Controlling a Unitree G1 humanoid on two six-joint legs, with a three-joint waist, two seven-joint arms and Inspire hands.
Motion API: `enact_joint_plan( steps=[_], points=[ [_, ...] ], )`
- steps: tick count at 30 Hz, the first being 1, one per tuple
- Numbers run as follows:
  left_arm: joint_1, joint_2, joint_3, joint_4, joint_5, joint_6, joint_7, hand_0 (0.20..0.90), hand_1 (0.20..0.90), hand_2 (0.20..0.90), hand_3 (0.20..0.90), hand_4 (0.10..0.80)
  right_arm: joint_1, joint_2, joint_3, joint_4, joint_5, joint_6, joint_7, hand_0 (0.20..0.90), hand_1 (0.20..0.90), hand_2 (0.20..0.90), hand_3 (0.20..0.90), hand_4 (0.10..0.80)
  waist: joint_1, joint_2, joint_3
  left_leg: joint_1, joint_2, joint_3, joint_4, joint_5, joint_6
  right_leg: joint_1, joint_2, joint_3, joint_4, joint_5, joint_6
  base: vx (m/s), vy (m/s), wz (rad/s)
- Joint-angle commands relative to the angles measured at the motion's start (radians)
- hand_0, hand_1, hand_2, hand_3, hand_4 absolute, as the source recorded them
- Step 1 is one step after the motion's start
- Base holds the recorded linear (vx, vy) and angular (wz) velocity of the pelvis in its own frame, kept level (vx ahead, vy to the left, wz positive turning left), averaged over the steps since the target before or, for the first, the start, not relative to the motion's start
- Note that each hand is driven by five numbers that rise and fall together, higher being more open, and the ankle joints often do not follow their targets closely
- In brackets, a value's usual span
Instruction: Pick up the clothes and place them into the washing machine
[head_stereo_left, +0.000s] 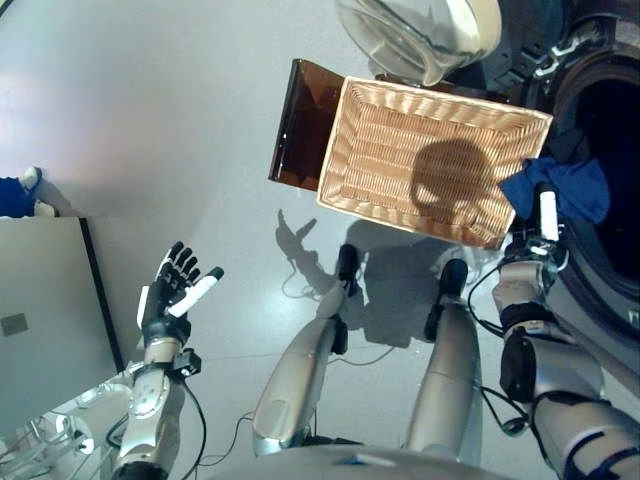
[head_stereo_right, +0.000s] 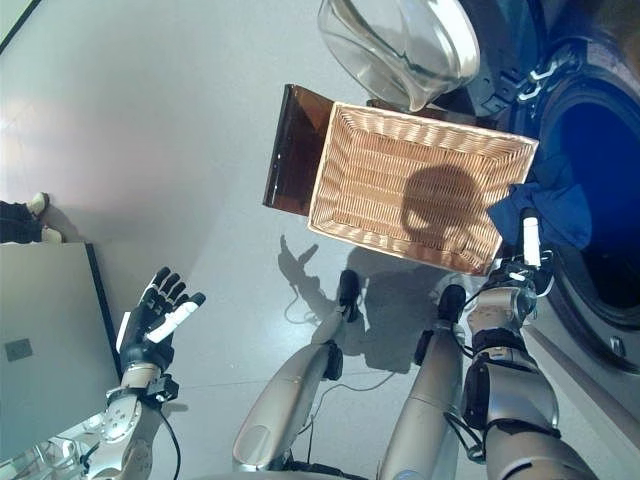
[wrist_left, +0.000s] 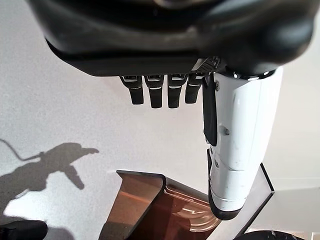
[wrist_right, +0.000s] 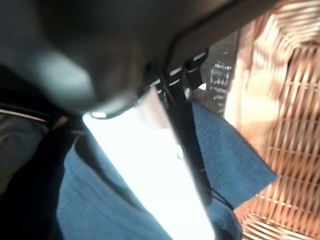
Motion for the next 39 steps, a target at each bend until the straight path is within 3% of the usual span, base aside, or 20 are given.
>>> enact_joint_plan(
  steps=[1,2,22,26,30,39],
  points=[
    [0.007,0.058,0.07,-0.008,-0.015,-0.085,0.023,0.9,0.9,0.9,0.9,0.8,-0.052,-0.154,0.029,-0.114,-0.01,-0.08,0.076,0.499,0.499,0.499,0.499,0.514,0.02,0.016,-0.06,-0.021,-0.023,-0.023,-0.058,-0.006,-0.055,-0.004,0.038,-0.004,-0.075,0.041,-0.029,0.0,0.0,0.0],
    [0.008,0.057,0.071,-0.009,-0.014,-0.085,0.022,0.9,0.9,0.9,0.9,0.8,-0.048,-0.153,0.027,-0.119,-0.012,-0.082,0.077,0.2,0.2,0.2,0.2,0.3,0.019,0.015,-0.062,-0.019,-0.023,-0.023,-0.059,-0.006,-0.055,-0.002,0.039,-0.005,-0.075,0.04,-0.029,0.0,0.0,0.0],
    [0.016,0.045,0.108,0.018,-0.024,-0.08,-0.004,0.9,0.9,0.9,0.9,0.8,0.058,-0.157,0.041,-0.285,-0.002,-0.082,0.153,0.2,0.2,0.2,0.2,0.3,0.009,-0.025,-0.099,0.042,-0.011,-0.037,-0.059,-0.018,-0.057,0.08,0.048,-0.03,-0.11,0.04,-0.028,0.0,0.0,0.0],
    [0.02,0.039,0.109,0.018,-0.021,-0.083,-0.003,0.9,0.9,0.9,0.9,0.8,0.06,-0.149,0.001,-0.305,0.041,-0.117,0.144,0.2,0.2,0.2,0.2,0.3,0.007,-0.025,-0.104,0.052,-0.012,-0.039,-0.059,-0.02,-0.056,0.091,0.048,-0.027,-0.114,0.038,-0.027,-0.001,0.001,-0.01],
    [0.022,0.044,0.108,0.023,-0.004,-0.09,0.027,0.9,0.9,0.9,0.9,0.8,0.043,-0.13,-0.082,-0.282,0.08,-0.204,0.058,0.2,0.2,0.2,0.2,0.3,0.008,-0.012,-0.108,0.055,-0.016,-0.042,-0.061,-0.019,-0.055,0.097,0.049,-0.024,-0.117,0.035,-0.027,0.0,0.0,0.0],
    [0.032,0.046,0.099,0.032,0.011,-0.093,0.058,0.9,0.9,0.9,0.9,0.8,0.04,-0.102,-0.13,-0.21,0.027,-0.234,-0.077,0.2,0.2,0.2,0.2,0.3,0.006,0.011,-0.108,0.052,-0.018,-0.037,-0.064,-0.018,-0.053,0.094,0.05,-0.018,-0.126,0.042,-0.026,-0.012,0.011,-0.02]
  ],
)
